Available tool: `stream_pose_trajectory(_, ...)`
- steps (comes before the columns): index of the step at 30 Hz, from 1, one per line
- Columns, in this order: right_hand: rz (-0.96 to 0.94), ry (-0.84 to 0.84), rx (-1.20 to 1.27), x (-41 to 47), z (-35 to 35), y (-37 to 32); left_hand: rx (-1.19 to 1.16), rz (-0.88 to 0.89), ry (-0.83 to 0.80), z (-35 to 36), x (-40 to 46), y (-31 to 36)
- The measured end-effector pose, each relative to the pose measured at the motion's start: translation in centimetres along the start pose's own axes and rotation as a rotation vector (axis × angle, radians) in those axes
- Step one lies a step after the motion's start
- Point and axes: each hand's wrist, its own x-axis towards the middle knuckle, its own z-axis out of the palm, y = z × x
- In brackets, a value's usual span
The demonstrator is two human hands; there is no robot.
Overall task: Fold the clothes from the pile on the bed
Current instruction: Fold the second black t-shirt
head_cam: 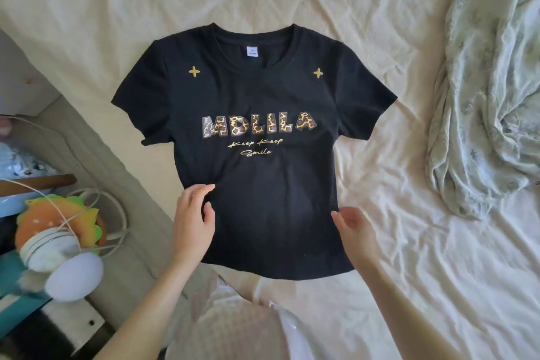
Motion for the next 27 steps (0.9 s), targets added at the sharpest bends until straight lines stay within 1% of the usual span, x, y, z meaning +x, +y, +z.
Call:
stream_pose_trajectory(1,-0.047,0.031,-0.119,-0.3,0.1,0.9,-0.08,-0.12,0.047,-0.2,-0.2,-0.7)
stream_pose_trajectory(3,-0.075,0.05,-0.194,-0.8,0.3,1.9,-0.254,-0.394,0.076,-0.6,0.1,-1.9)
stream_pose_trajectory(4,-0.053,0.04,-0.17,-0.9,0.4,2.0,-0.351,-0.514,0.047,-0.8,0.3,-2.4)
stream_pose_trajectory(5,-0.008,0.016,-0.133,-0.8,0.4,2.1,-0.455,-0.594,-0.008,-1.0,0.6,-2.8)
stream_pose_trajectory(6,0.038,-0.021,-0.113,-0.7,0.4,2.3,-0.552,-0.63,-0.086,-1.1,0.7,-3.1)
stream_pose_trajectory(8,0.105,-0.114,-0.124,-0.3,0.1,2.4,-0.636,-0.61,-0.273,-1.3,0.5,-3.4)
stream_pose_trajectory(9,0.13,-0.146,-0.119,-0.2,-0.1,2.4,-0.646,-0.591,-0.337,-1.3,0.2,-3.6)
stream_pose_trajectory(11,0.169,-0.147,-0.04,-0.8,-0.5,2.4,-0.672,-0.594,-0.363,-1.1,-0.7,-3.7)
stream_pose_trajectory(13,0.175,-0.09,0.037,-2.1,-0.5,2.6,-0.692,-0.613,-0.285,-0.9,-2.4,-3.7)
stream_pose_trajectory(15,0.123,-0.025,0.008,-4.0,-0.3,3.1,-0.704,-0.602,-0.163,-0.7,-4.5,-3.7)
stream_pose_trajectory(16,0.076,0.008,-0.035,-5.0,-0.1,3.5,-0.685,-0.583,-0.097,-0.7,-5.6,-3.6)
stream_pose_trajectory(18,-0.012,0.087,-0.08,-6.8,-0.2,4.2,-0.574,-0.523,0.018,-1.1,-7.3,-3.5)
stream_pose_trajectory(20,-0.073,0.175,-0.06,-8.0,-0.7,4.7,-0.488,-0.451,0.114,-1.7,-8.5,-3.6)
stream_pose_trajectory(23,-0.109,0.255,0.0,-8.7,-1.6,5.4,-0.479,-0.389,0.238,-2.3,-9.9,-3.8)
stream_pose_trajectory(25,-0.109,0.266,-0.017,-8.8,-2.1,6.0,-0.483,-0.4,0.275,-2.2,-10.7,-4.3)
stream_pose_trajectory(27,-0.055,0.23,-0.078,-8.3,-2.4,6.6,-0.455,-0.438,0.213,-1.5,-11.5,-5.4)
